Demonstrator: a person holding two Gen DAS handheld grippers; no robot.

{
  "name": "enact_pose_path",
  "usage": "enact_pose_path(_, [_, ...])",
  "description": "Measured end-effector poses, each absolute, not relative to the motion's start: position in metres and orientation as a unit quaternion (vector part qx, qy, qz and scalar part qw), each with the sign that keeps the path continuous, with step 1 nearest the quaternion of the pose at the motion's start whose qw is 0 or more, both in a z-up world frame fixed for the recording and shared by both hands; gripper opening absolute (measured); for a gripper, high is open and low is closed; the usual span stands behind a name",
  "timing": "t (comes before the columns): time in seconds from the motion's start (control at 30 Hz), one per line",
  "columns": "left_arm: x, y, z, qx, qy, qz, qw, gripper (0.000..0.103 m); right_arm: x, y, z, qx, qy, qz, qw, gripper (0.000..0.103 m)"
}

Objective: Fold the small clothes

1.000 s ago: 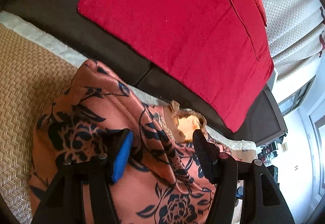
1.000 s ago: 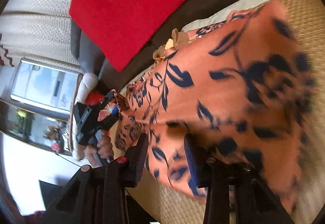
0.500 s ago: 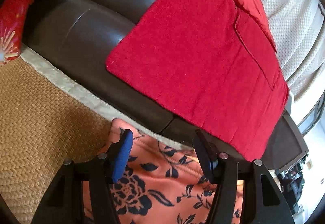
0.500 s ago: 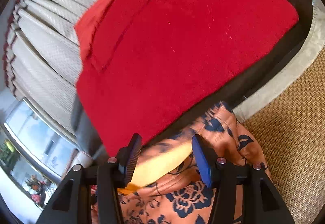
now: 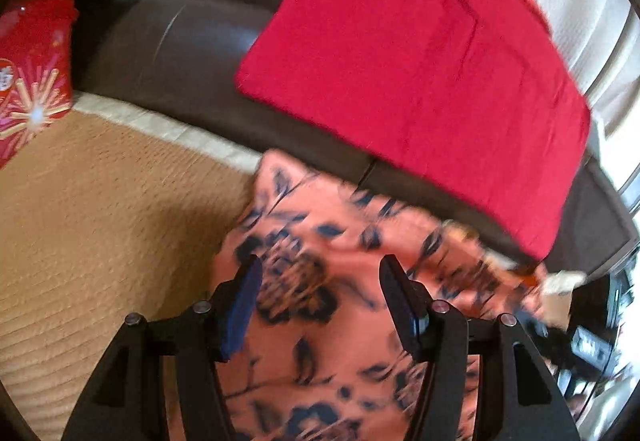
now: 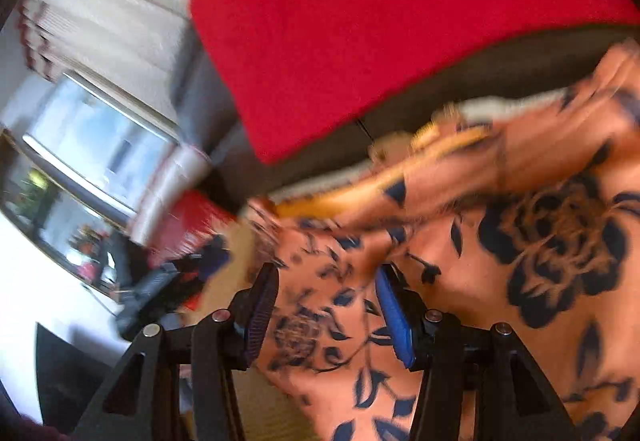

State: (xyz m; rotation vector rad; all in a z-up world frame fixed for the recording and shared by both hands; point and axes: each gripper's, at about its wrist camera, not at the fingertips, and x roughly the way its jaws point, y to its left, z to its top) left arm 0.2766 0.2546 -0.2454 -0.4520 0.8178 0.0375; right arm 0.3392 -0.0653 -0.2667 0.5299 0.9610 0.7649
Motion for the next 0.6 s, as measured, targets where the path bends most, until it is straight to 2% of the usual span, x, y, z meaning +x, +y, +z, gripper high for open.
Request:
enact_pose_path(0.07, [0.27, 0.254, -0.251, -0.2, 0.407, 0.03, 0.891, 0.062, 0.354, -0.056, -0.273, 0.238, 0.453, 0.318, 0.798, 0.049])
enact_pose_path(0.13, [0.267, 0.253, -0.263, -0.187, 0.435, 0.036, 0.88, 0.062, 0.376, -0.066, -0.263, 0.26, 0.402, 0.271, 0.835, 0.049])
enact_pose_path(0.23, [0.263, 0.256, -0.279, -0.176, 0.468, 0.058, 0.864, 0.062, 0.397, -0.098, -0.265, 0.312, 0.369, 0.142, 0.864, 0.054])
enact_pose_path(0.37, [0.258, 0.268, -0.282, -0.19, 0.469, 0.073, 0.859, 0.062, 0.374, -0.109, -0.261, 0.347, 0.351, 0.157, 0.855, 0.054])
enact_pose_path(0.5, [0.249, 0.26, -0.269, -0.181, 0.455, 0.074, 0.869, 0.062, 0.346, -0.1, -0.235, 0.29, 0.355, 0.172, 0.872, 0.054])
enact_pose_path(0.6, [0.237, 0.237, -0.261, -0.152, 0.451, 0.061, 0.878, 0.062, 0.318, -0.11, -0.23, 0.288, 0.361, 0.17, 0.87, 0.054])
